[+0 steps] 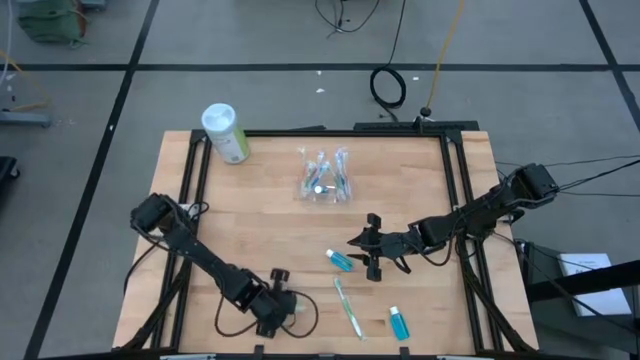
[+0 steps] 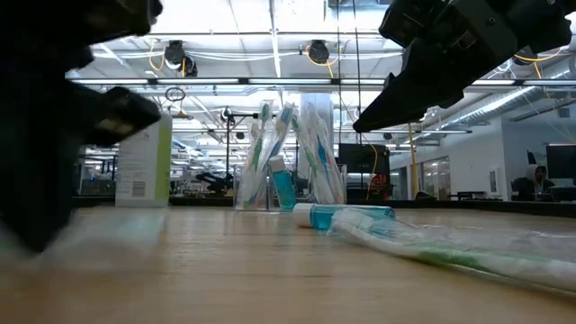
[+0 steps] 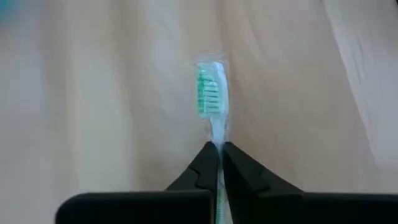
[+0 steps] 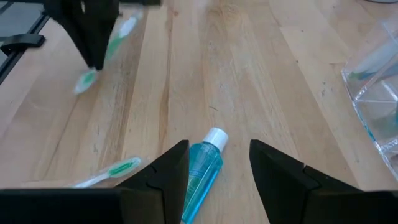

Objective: Pick & Place toothbrushing station
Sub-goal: Put the green toothbrush to the left of the transparent organizer, then put the blue mouthwash in the middle of the transparent organizer

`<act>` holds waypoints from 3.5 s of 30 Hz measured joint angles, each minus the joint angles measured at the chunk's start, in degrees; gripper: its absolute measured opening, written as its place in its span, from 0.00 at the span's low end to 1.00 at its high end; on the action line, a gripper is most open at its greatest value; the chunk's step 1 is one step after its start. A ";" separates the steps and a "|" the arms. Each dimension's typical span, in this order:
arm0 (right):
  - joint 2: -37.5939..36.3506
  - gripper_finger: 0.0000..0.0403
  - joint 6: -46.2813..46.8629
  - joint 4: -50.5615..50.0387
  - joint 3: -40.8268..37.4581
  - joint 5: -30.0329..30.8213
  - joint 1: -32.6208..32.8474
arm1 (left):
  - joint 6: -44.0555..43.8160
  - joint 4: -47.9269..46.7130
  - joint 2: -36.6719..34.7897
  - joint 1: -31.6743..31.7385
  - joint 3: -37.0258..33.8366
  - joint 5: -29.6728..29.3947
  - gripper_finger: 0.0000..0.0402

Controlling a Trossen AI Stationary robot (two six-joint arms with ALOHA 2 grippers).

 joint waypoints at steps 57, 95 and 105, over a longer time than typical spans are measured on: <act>4.33 0.51 -1.48 5.46 6.85 -5.60 -8.59 | 23.35 98.61 -1.43 42.31 -31.80 -28.25 0.02; 26.10 0.53 11.82 -40.90 36.39 -15.28 -10.57 | 33.82 89.83 -12.47 30.54 -31.84 -48.85 0.48; 28.96 0.53 14.77 -40.75 36.44 -18.29 -11.02 | 31.39 83.19 -12.43 30.08 -31.85 -50.41 0.46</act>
